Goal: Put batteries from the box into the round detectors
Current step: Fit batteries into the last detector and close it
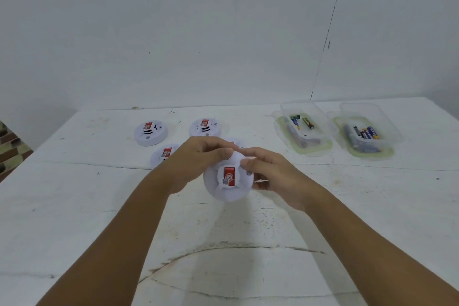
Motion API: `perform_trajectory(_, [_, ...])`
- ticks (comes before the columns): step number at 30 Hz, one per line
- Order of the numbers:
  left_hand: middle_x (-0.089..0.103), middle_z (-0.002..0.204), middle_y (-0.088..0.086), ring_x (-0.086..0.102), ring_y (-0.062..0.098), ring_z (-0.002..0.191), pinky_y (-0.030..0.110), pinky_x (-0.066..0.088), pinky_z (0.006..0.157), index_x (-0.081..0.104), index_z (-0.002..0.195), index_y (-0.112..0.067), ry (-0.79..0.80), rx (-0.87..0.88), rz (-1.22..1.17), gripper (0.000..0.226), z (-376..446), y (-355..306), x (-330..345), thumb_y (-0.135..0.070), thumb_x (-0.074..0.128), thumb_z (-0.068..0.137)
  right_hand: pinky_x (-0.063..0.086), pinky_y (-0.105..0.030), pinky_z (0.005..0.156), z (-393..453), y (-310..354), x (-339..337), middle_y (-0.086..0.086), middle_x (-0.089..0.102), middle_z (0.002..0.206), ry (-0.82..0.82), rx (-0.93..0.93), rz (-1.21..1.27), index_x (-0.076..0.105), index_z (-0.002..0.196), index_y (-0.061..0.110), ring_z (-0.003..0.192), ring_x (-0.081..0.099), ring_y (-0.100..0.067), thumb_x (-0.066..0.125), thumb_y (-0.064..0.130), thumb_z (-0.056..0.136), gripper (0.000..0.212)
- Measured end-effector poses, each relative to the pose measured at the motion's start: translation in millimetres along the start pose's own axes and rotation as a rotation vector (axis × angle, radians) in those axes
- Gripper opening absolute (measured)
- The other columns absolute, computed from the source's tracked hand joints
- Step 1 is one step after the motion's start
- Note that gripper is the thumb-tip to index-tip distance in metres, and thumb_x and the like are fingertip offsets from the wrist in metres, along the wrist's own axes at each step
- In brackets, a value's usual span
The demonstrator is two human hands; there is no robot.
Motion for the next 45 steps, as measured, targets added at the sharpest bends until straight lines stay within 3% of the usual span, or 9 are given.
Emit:
perform_trajectory(4, [0.077, 0.115, 0.001, 0.073, 0.024, 0.108, 0.040, 0.060, 0.096, 0.075, 0.121, -0.018, 0.043, 0.003, 0.023, 0.022, 3, -5, 4, -0.023, 0.065, 0.102, 0.055, -0.042, 0.104, -1, -4, 10, -0.009, 0.074, 0.125, 0.116, -0.032, 0.088, 0.063, 0.138, 0.030, 0.120, 0.068, -0.034, 0.059, 0.024, 0.105, 0.034])
perform_trajectory(9, [0.072, 0.113, -0.004, 0.074, 0.019, 0.103, 0.036, 0.062, 0.085, 0.065, 0.123, -0.037, -0.138, -0.002, -0.060, 0.030, 7, 6, -6, -0.038, 0.073, 0.095, 0.056, -0.039, 0.102, -4, -9, 17, -0.021, 0.067, 0.132, 0.197, -0.043, 0.157, 0.049, 0.152, 0.025, 0.123, 0.067, -0.033, 0.059, 0.018, 0.104, 0.049])
perform_trajectory(13, [0.068, 0.122, 0.001, 0.069, 0.022, 0.112, 0.043, 0.058, 0.096, 0.059, 0.125, -0.028, -0.344, -0.040, -0.283, 0.031, -1, 22, -11, -0.047, 0.062, 0.100, 0.059, -0.036, 0.097, -1, -12, 11, -0.014, 0.073, 0.127, 0.051, -0.064, 0.364, 0.055, 0.143, 0.015, 0.115, 0.071, -0.030, 0.057, 0.012, 0.105, 0.039])
perform_trajectory(16, [0.075, 0.116, -0.002, 0.073, 0.017, 0.106, 0.035, 0.060, 0.088, 0.061, 0.122, -0.021, -0.259, -0.071, -0.363, 0.030, -9, 34, 13, -0.044, 0.053, 0.105, 0.060, -0.040, 0.096, 1, -21, 4, -0.019, 0.070, 0.128, -0.025, -0.060, 0.468, 0.047, 0.140, 0.014, 0.116, 0.071, -0.033, 0.065, 0.004, 0.099, 0.045])
perform_trajectory(19, [0.075, 0.116, -0.003, 0.074, 0.016, 0.104, 0.032, 0.062, 0.082, 0.061, 0.125, -0.020, -0.234, -0.061, -0.363, 0.031, -17, 44, 26, -0.042, 0.049, 0.108, 0.058, -0.041, 0.100, -2, -31, 6, -0.016, 0.068, 0.132, 0.030, -0.037, 0.323, 0.046, 0.142, 0.021, 0.119, 0.069, -0.032, 0.065, 0.000, 0.099, 0.052])
perform_trajectory(26, [0.073, 0.120, -0.007, 0.070, 0.014, 0.113, 0.037, 0.059, 0.094, 0.065, 0.124, -0.027, -0.230, -0.051, -0.289, 0.029, -25, 65, 37, -0.044, 0.049, 0.106, 0.048, -0.056, 0.111, -10, -48, 6, -0.001, 0.066, 0.137, 0.050, -0.090, -0.014, 0.045, 0.148, 0.040, 0.130, 0.061, -0.024, 0.071, 0.007, 0.085, 0.075])
perform_trajectory(33, [0.070, 0.127, -0.020, 0.063, -0.002, 0.119, 0.022, 0.052, 0.101, 0.065, 0.133, -0.034, -0.272, 0.022, -0.188, 0.034, -31, 69, 38, -0.044, 0.047, 0.107, 0.054, -0.046, 0.106, -18, -46, 4, 0.009, 0.065, 0.135, -0.009, -0.133, -0.203, 0.040, 0.149, 0.041, 0.124, 0.064, -0.013, 0.069, 0.004, 0.091, 0.074])
perform_trajectory(41, [0.068, 0.134, -0.016, 0.061, -0.005, 0.120, 0.011, 0.051, 0.093, 0.063, 0.141, -0.031, -0.329, 0.040, -0.156, 0.043, -35, 72, 39, -0.047, 0.048, 0.104, 0.053, -0.044, 0.107, -22, -44, 6, 0.014, 0.064, 0.137, -0.040, -0.157, -0.282, 0.036, 0.154, 0.039, 0.126, 0.063, -0.010, 0.067, 0.006, 0.089, 0.078])
perform_trajectory(45, [0.068, 0.134, -0.017, 0.060, -0.003, 0.122, 0.013, 0.050, 0.097, 0.062, 0.141, -0.032, -0.339, 0.053, -0.138, 0.042, -37, 74, 40, -0.047, 0.047, 0.105, 0.052, -0.043, 0.109, -23, -43, 8, 0.014, 0.061, 0.141, -0.040, -0.164, -0.313, 0.032, 0.157, 0.037, 0.129, 0.061, -0.010, 0.066, 0.016, 0.085, 0.083])
Point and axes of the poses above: each hand's wrist, its own z-axis towards the middle knuckle, its own x-axis out of the palm, y = z × x, the point moved 8 cm from there along z, towards the middle knuckle
